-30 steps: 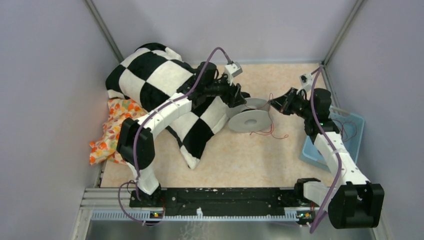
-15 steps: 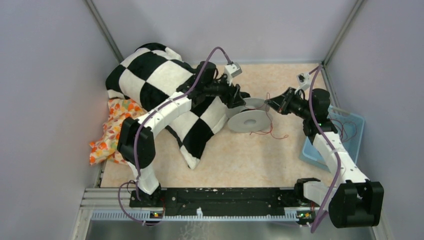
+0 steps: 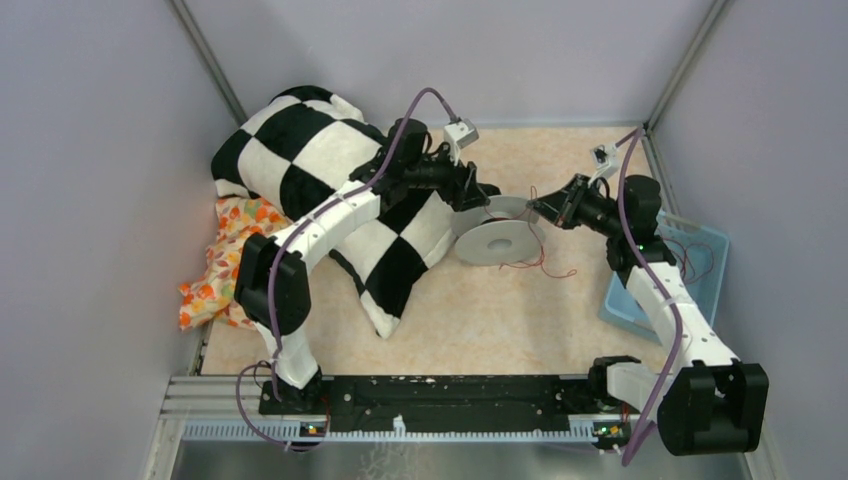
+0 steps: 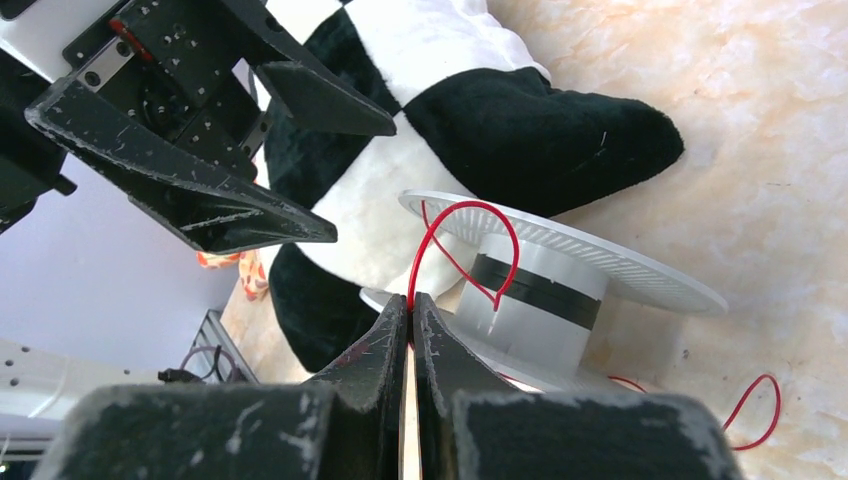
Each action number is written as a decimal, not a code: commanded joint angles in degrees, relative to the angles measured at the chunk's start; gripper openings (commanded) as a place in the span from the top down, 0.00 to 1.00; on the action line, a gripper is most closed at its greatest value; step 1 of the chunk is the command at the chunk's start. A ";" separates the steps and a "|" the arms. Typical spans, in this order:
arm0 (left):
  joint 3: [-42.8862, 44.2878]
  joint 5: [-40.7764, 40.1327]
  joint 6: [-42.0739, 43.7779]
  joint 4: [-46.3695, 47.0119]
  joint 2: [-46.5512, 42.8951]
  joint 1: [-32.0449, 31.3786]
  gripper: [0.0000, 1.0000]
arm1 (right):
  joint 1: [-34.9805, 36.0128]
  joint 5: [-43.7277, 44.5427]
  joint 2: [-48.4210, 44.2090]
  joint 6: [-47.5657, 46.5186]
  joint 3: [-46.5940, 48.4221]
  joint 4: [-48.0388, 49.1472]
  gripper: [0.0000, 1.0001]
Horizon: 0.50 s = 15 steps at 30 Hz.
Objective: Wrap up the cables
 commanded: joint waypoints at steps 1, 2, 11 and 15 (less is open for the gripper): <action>2.00 2.44 -0.51 3.83 0.20 0.56 0.22 | 0.60 -2.38 0.05 -2.01 4.84 0.04 1.00; 2.18 2.94 -2.07 3.80 0.46 0.53 0.22 | 0.62 -2.47 0.03 -2.39 5.05 -0.34 1.00; 2.18 2.83 -3.20 3.81 1.15 0.68 0.23 | 0.62 -3.57 -0.51 -3.23 5.72 -1.77 1.00; 2.08 2.97 -3.22 3.97 1.33 0.64 0.23 | 0.62 -1.25 -0.15 -2.91 5.30 -1.35 1.00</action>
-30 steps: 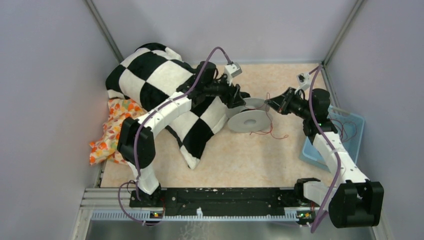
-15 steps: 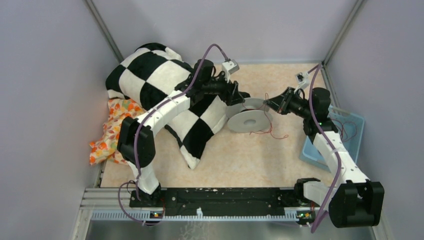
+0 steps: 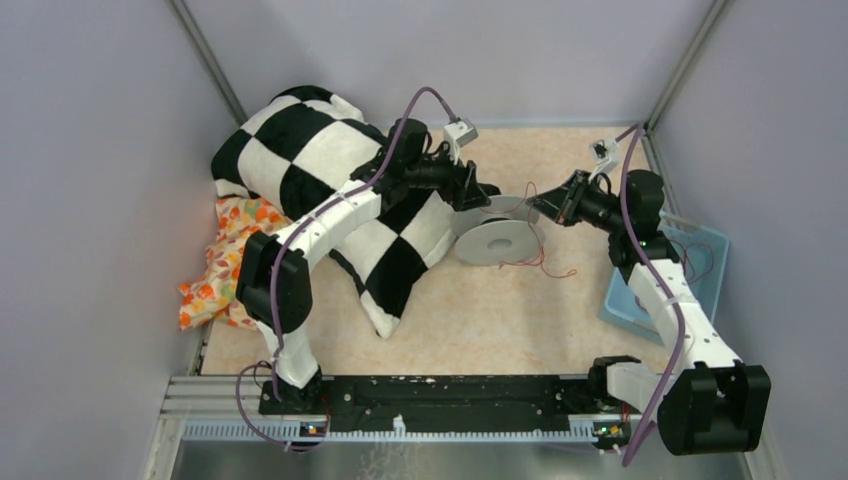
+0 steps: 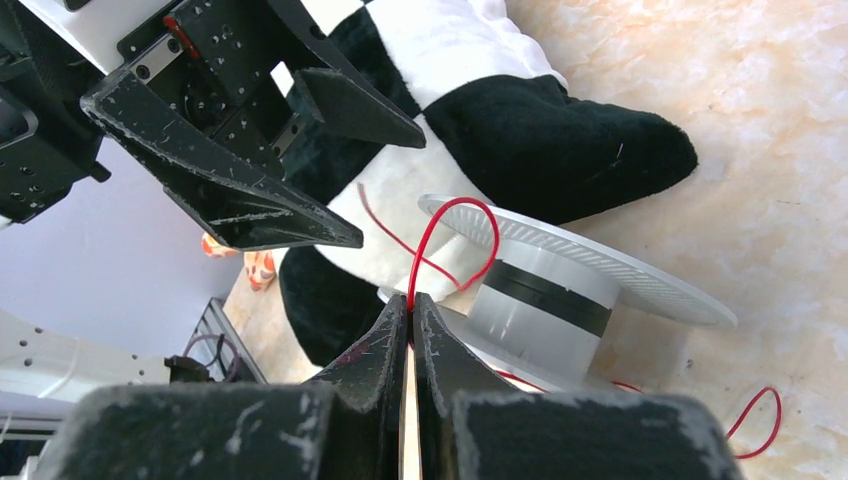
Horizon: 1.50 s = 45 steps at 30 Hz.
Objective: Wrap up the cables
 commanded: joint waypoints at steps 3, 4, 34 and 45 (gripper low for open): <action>1.97 0.62 -0.55 3.16 0.74 0.29 0.23 | 0.53 3.21 0.51 0.59 0.84 3.63 1.00; 1.84 0.55 -0.55 3.24 0.75 0.30 0.23 | 0.51 3.90 0.90 1.24 0.32 4.44 1.00; 7.45 -0.34 8.86 -6.67 5.60 0.53 0.27 | 0.53 8.87 6.04 5.01 -6.00 14.63 1.00; 7.13 2.83 9.28 -7.06 6.20 0.48 0.28 | 0.53 7.71 7.79 3.09 -6.20 14.45 1.00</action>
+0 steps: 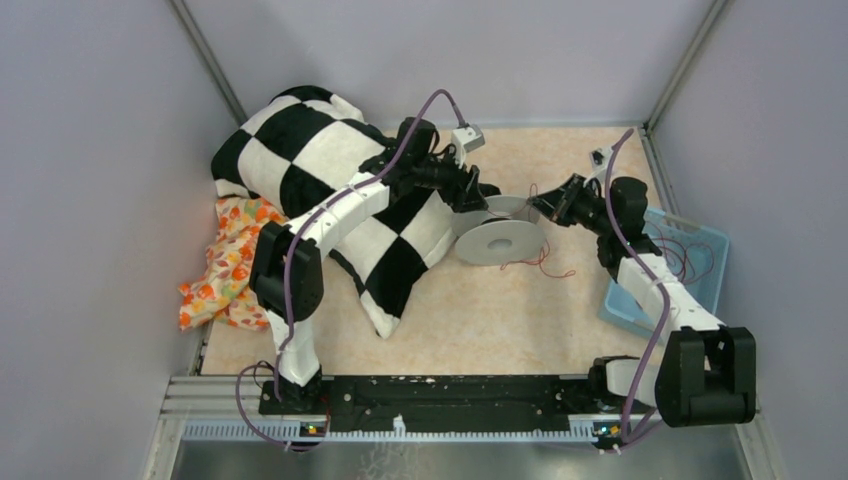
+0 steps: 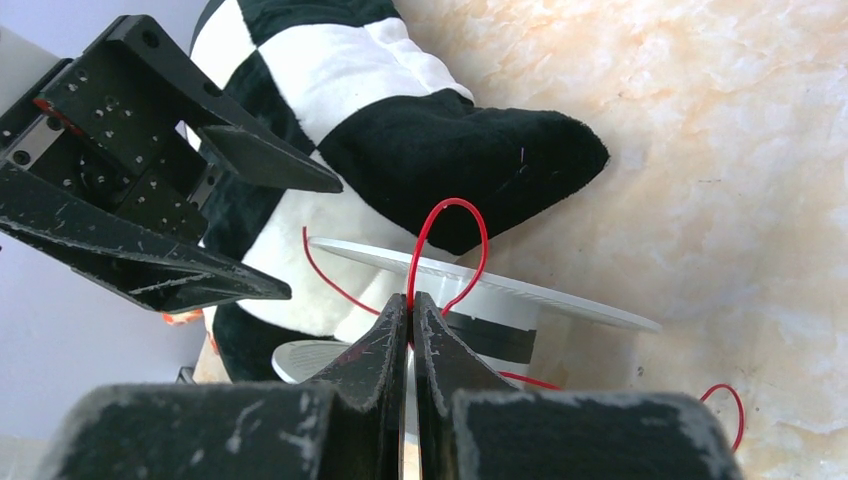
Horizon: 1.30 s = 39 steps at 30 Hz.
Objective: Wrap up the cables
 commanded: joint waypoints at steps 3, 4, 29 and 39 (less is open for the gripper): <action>1.57 2.39 1.19 1.13 1.28 0.17 0.28 | 0.51 -0.79 1.28 -0.99 -0.76 3.44 1.00; 1.38 2.58 1.08 1.37 1.39 0.16 0.29 | 0.51 -0.91 1.47 -0.99 -0.72 3.38 1.00; 2.09 4.11 -2.89 3.17 -0.49 -0.21 0.27 | 0.51 -5.06 -6.73 -0.94 1.37 0.26 1.00; 0.86 3.32 -2.87 3.86 -1.91 -0.20 0.27 | 0.52 -5.51 -5.37 2.99 -0.36 5.73 1.00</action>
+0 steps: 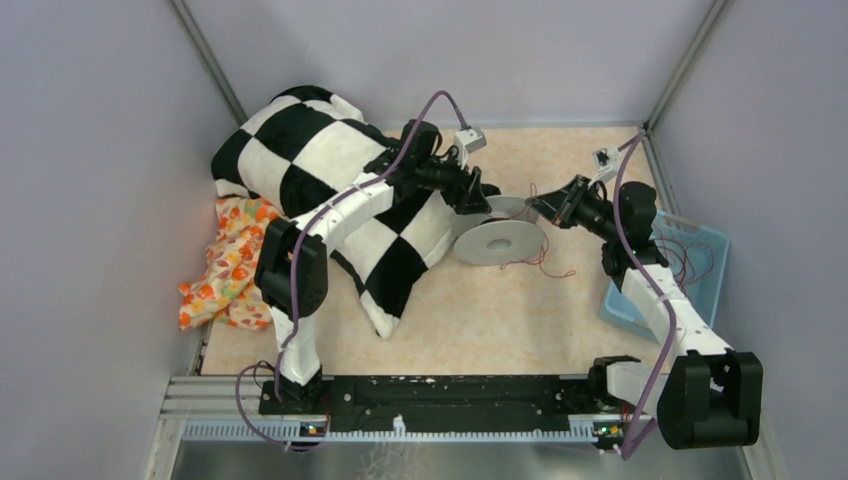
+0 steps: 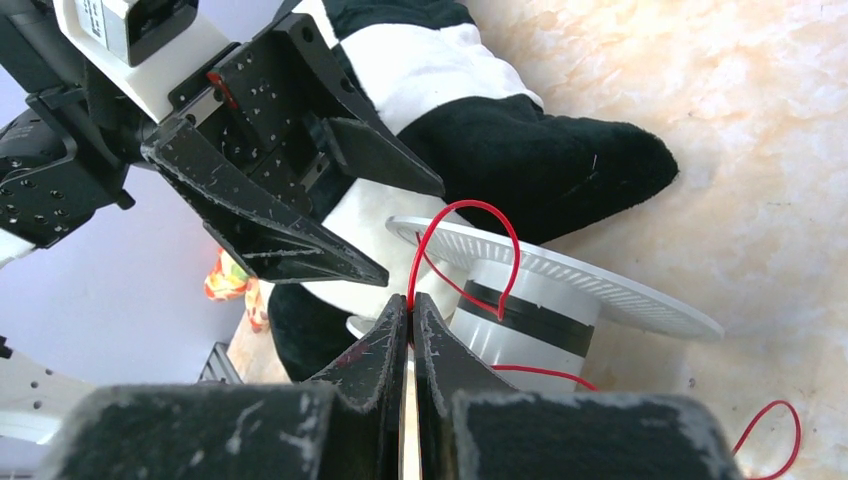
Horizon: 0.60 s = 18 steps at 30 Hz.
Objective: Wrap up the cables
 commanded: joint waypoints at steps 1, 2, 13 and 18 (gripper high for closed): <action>0.96 0.02 0.56 2.08 -4.14 -0.19 0.27 | 0.51 -1.15 0.00 1.26 1.11 4.64 1.00; 0.92 -0.30 0.67 2.07 -4.36 -0.19 0.26 | 0.51 -1.21 -0.11 0.94 1.37 3.92 1.00; 0.93 -2.69 -1.02 4.15 -7.40 -0.12 0.22 | 0.51 -3.57 -3.76 -7.04 4.31 -10.14 1.00; 1.10 -3.64 -0.03 2.94 -6.99 -0.12 0.23 | 0.60 -4.99 -4.05 -6.19 4.50 -8.41 1.00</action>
